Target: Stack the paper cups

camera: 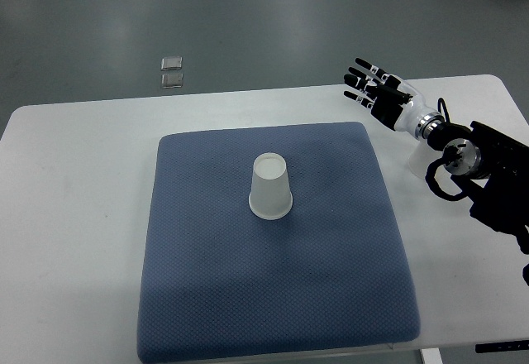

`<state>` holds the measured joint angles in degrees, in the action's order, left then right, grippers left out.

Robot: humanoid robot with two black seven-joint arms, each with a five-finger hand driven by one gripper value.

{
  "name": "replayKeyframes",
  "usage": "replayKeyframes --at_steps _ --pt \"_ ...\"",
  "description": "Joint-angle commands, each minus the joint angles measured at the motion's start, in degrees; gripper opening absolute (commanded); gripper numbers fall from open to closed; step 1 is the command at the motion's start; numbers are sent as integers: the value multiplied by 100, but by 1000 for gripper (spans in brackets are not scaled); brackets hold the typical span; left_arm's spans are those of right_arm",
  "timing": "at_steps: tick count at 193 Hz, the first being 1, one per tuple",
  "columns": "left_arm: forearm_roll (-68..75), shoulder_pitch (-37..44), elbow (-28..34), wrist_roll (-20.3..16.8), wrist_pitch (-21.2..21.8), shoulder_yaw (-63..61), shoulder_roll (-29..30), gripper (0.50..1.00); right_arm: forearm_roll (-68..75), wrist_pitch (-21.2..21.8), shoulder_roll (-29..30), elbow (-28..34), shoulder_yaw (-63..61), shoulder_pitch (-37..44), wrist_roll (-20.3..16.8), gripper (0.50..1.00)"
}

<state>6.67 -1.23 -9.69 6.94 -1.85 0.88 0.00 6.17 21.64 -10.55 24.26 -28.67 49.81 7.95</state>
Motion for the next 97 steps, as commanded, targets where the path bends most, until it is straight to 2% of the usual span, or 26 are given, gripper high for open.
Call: replayKeyframes --at_steps 1,97 --pt "1 0 -15 9 9 0 0 1000 7 -29 9 0 -16 -24 -197 926" --pt "1 0 55 0 36 -18 0 1000 -2 -11 -44 -9 -42 -42 -180 926"
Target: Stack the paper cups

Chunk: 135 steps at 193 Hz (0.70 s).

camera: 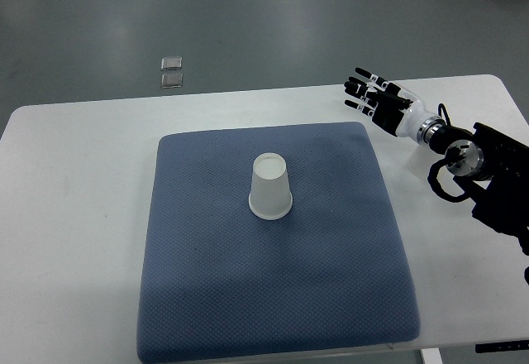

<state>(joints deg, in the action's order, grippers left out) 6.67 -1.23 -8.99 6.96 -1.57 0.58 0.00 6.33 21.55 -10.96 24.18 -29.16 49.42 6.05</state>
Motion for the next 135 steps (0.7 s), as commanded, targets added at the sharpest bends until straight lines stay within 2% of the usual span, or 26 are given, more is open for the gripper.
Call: replayKeyframes --at_steps 1,107,135 --pt "1 0 -15 -2 8 21 0 1000 -17 -11 -3 -1 7 -2 19 926" --pt "1 0 -15 -2 8 21 0 1000 -307 42 -99 8 121 77 54 926" --pt "1 0 -15 -2 8 13 0 1000 -589 139 -354 8 148 253 45 926"
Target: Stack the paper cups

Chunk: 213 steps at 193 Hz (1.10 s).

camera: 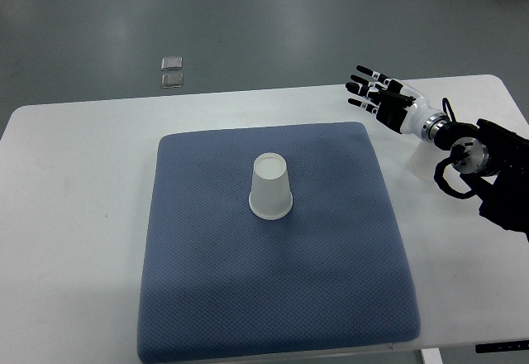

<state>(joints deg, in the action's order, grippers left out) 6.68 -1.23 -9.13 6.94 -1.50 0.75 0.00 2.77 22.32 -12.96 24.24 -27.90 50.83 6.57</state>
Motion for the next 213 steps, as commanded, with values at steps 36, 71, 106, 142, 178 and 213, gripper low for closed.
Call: replayKeyframes --at_steps 36,71,106,142,178,213 --pt "0 0 -1 0 -9 5 0 1000 -1850 -61 -497 143 -5 366 -7 924" --pt "0 0 -1 0 0 -4 0 1000 -3045 -114 -1191 1057 21 384 -7 926" --pt "0 0 -1 0 0 5 0 1000 -4750 -61 -1947 1953 21 428 81 926" --pt "0 0 -1 0 0 -4 0 1000 -6218 80 -2492 2331 434 762 406 926" --pt "0 0 -1 0 0 -4 0 1000 -7229 9 -2905 2445 1506 1157 837 926" --pt "0 0 -1 0 0 -4 0 1000 -7413 -377 -2958 2366 2490 1412 951 926"
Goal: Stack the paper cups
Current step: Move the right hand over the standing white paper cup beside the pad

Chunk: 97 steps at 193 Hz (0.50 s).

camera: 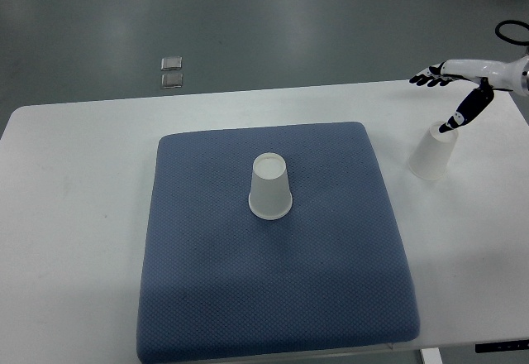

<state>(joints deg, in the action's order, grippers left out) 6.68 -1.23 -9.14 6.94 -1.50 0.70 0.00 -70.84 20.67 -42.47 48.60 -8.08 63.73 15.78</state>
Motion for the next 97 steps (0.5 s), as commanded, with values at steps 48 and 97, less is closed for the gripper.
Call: replayKeyframes --at_steps 48,97 --pt "0 0 0 0 1 0 0 1000 26 -1029 423 -633 984 60 -22 924" --pt "0 0 0 0 1 0 0 1000 -36 -1056 582 -879 1107 -195 -22 924"
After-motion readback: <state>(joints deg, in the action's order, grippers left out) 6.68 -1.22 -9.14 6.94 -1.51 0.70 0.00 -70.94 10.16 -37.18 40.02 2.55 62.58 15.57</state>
